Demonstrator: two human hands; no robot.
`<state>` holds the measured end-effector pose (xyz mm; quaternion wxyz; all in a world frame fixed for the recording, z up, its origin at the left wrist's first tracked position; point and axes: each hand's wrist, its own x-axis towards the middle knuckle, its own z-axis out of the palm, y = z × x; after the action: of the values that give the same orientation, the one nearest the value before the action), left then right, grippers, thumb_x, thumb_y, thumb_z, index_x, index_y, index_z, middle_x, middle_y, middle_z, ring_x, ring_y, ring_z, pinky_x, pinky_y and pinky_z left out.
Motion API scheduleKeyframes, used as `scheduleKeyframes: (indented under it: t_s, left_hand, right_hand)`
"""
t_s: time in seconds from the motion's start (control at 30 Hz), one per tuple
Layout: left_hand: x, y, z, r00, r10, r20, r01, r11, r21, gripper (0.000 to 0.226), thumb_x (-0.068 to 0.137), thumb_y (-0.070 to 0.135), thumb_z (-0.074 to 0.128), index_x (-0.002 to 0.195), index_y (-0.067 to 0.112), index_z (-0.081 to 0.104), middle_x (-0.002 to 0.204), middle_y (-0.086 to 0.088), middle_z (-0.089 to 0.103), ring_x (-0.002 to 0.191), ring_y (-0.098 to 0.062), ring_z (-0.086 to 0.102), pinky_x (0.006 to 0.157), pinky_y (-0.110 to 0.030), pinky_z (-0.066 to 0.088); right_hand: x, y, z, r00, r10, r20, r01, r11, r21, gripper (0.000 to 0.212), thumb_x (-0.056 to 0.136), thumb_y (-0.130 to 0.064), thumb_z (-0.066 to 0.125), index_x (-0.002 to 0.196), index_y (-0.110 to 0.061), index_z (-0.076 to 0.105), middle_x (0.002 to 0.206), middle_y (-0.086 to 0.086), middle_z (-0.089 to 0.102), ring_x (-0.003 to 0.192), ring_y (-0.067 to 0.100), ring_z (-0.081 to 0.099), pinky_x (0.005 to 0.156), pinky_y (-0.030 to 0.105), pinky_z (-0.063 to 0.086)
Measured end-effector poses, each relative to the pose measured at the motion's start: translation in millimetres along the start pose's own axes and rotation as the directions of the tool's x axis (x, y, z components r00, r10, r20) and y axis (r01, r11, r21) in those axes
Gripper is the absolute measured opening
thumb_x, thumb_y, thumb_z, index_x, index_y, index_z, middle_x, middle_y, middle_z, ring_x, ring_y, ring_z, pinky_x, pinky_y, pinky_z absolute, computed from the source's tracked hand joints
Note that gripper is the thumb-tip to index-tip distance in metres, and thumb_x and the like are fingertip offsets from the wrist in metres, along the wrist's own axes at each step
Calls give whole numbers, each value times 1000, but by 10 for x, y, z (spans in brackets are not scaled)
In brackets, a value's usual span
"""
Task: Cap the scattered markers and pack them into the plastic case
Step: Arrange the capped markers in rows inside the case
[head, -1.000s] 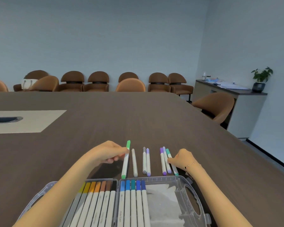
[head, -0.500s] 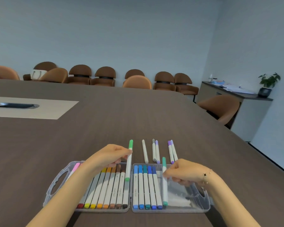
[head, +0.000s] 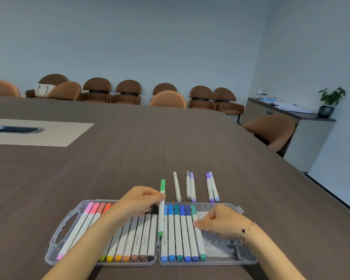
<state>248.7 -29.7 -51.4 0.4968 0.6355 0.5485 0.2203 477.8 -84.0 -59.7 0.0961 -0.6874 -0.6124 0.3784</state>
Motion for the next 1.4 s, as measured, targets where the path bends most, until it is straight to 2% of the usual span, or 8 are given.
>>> scheduleKeyframes:
  t_s: [0.37, 0.5, 0.6, 0.7, 0.9, 1.13, 1.27, 1.4]
  left_hand:
    - [-47, 69, 96, 1000, 10, -4, -10, 1000, -26, 22, 89, 35, 61, 95, 16, 70, 69, 8, 63, 39, -4, 32, 39, -15, 29]
    - [-129, 151, 142, 999, 33, -17, -33, 999, -20, 23, 88, 38, 62, 96, 18, 71, 51, 17, 54, 52, -3, 40, 56, -24, 43]
    - [-165, 205, 257, 998, 61, -23, -61, 998, -13, 22, 87, 36, 64, 97, 19, 72, 71, 14, 66, 47, 1, 44, 89, -48, 48]
    - [-134, 192, 339, 995, 100, -31, -100, 995, -6, 21, 83, 39, 67, 93, 23, 74, 89, 9, 72, 57, 2, 56, 75, -34, 53]
    - [-73, 97, 445, 993, 106, -46, -107, 994, -25, 12, 76, 39, 75, 79, 28, 76, 80, 15, 73, 86, 1, 65, 83, -23, 50]
    - [-72, 93, 448, 993, 114, -42, -115, 992, -44, 16, 79, 39, 72, 85, 24, 76, 73, 16, 69, 56, 8, 57, 61, -13, 45]
    - [-38, 38, 247, 984, 118, -135, -126, 991, -54, 6, 84, 32, 68, 84, 27, 71, 89, 12, 71, 88, 1, 61, 82, -24, 48]
    - [37, -55, 7, 950, 106, -295, -135, 988, -81, 5, 86, 29, 66, 82, 27, 69, 89, 9, 72, 79, -2, 60, 61, -19, 44]
  right_hand:
    - [-19, -11, 14, 999, -44, 30, 45, 998, -47, 34, 89, -42, 58, 66, -18, 55, 56, -6, 48, 39, 1, 45, 47, 12, 38]
    - [-50, -17, 30, 970, -121, -210, 137, 988, 67, 37, 86, -38, 64, 59, -17, 50, 52, -4, 43, 45, 3, 38, 54, 13, 41]
    - [-118, -149, 109, 946, -181, -270, 250, 935, 250, 22, 81, -42, 68, 80, -20, 67, 72, -1, 66, 65, 3, 58, 67, 14, 44]
    - [-148, -238, 197, 935, -200, -293, 281, 922, 268, 18, 82, -37, 69, 88, -20, 69, 86, 0, 72, 85, 8, 66, 74, 13, 42]
    - [-192, -256, 202, 942, -174, -288, 267, 906, 327, 14, 82, -30, 71, 85, -16, 70, 75, -2, 73, 69, 2, 67, 67, 11, 50]
    - [-251, -292, 131, 975, -128, -183, 189, 909, 371, 14, 85, -27, 68, 85, -13, 70, 38, -17, 49, 33, -2, 43, 37, 6, 29]
    - [-348, -144, -91, 995, -24, -100, 60, 927, 369, 16, 87, -24, 65, 85, -9, 68, 39, -12, 49, 33, 2, 32, 38, 15, 29]
    - [-378, -19, -45, 996, 93, -1, -90, 974, 208, 28, 89, -27, 63, 65, -13, 59, 38, -10, 49, 32, 3, 36, 38, 15, 32]
